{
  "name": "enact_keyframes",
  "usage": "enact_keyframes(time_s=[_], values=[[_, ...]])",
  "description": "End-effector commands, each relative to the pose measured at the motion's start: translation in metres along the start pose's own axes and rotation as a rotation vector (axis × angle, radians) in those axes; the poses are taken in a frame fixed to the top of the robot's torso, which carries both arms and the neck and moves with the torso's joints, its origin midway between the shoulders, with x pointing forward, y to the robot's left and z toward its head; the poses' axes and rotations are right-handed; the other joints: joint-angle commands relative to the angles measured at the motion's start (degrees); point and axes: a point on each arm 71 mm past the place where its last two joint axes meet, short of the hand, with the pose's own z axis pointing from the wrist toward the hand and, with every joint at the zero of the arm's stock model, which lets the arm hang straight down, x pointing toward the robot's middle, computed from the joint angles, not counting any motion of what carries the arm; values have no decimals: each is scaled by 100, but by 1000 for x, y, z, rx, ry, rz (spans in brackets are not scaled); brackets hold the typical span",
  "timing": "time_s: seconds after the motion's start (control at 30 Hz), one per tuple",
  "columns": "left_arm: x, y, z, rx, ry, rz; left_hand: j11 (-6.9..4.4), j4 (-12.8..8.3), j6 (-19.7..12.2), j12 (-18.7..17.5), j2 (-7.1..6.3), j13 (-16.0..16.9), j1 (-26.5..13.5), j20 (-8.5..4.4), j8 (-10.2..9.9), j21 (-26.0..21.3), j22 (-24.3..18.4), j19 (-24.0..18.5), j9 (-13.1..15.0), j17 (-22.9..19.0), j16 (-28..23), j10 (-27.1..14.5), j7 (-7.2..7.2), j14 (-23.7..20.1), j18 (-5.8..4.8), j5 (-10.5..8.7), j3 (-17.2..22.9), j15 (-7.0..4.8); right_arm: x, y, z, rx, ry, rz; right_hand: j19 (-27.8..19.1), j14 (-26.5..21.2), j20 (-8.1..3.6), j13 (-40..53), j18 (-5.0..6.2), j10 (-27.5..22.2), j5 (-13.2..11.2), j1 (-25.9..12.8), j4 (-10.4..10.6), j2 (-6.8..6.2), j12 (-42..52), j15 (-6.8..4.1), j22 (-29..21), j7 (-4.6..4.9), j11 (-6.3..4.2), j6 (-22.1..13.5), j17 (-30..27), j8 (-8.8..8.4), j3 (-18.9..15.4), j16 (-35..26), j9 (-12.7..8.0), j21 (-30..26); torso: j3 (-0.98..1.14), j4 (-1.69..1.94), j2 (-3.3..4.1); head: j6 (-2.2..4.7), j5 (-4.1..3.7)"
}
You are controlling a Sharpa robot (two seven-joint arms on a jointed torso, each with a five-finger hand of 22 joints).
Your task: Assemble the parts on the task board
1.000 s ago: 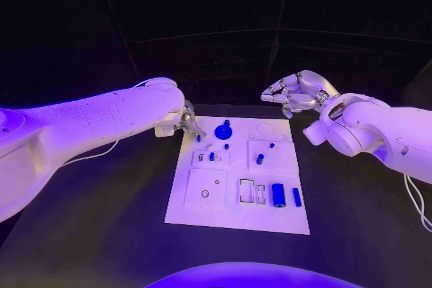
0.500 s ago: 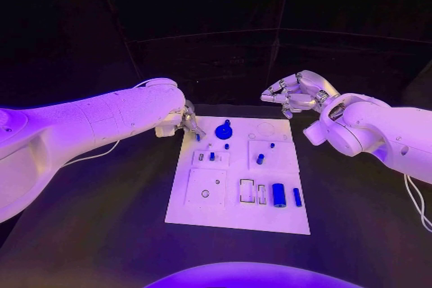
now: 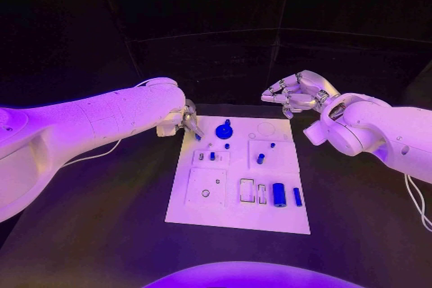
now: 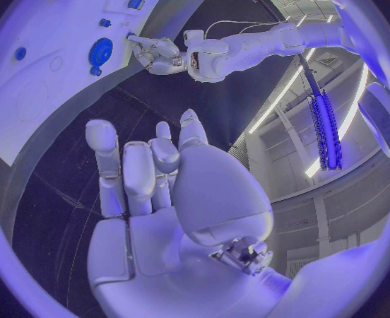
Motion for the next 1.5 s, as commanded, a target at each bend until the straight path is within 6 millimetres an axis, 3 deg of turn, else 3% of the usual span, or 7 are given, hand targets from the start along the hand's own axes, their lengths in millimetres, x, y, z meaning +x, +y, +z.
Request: enact_keyframes(time_s=[0.03,0.4,0.7,1.17,1.5], values=[[2,-1,0,22,32,-19,12,-218,22,-45,-8,-18,143,22,5,-25,-5,-10,4,1509,18,-11,-17,605,46,20,313,9,0,2,0,-3,12,4,-27,-16,-1,8,107,-27,33,58,-35,1,-32,-26,8,-5,-15,-45,5,24,-5,-5,8,-29,-2,1,-4,-11,2],[3,4,-3,41,10,-58,18,-346,30,-35,-104,-7,82,35,47,-33,-1,-8,29,1509,18,38,-9,605,46,-9,688,21,0,1,0,-2,13,3,-30,-16,-2,9,107,-27,42,66,-41,6,-33,-26,5,-5,-15,-46,4,25,-3,-6,9,-31,-3,4,1,-7,3],[9,15,-16,49,-14,-102,4,-379,32,42,-199,70,-82,28,161,-48,-8,-5,103,1509,18,115,-27,605,50,-14,974,10,-2,0,-1,2,8,2,-28,-17,-2,8,107,-28,42,65,-41,6,-34,-26,8,-4,-14,-47,2,25,-3,-8,9,-29,9,17,-13,-14,21],[26,27,-40,106,-73,-185,-20,-431,31,174,-373,213,-260,14,288,-27,36,18,178,1509,18,224,-55,605,42,-17,1311,-7,-3,-1,-1,6,5,0,-31,-19,-2,2,108,-31,42,62,-40,9,-43,-25,3,-3,-13,-48,-5,26,-6,-14,9,-33,11,31,-20,-35,94],[44,24,-49,131,-98,-206,-32,-444,37,208,-424,250,-318,6,337,-21,48,25,206,1509,18,256,-68,605,40,-17,1433,-16,-3,-1,-1,6,4,0,-32,-20,-2,0,108,-32,43,64,-41,9,-47,-25,4,-3,-13,-48,-5,27,-6,-15,10,-33,4,28,-14,-61,92]])
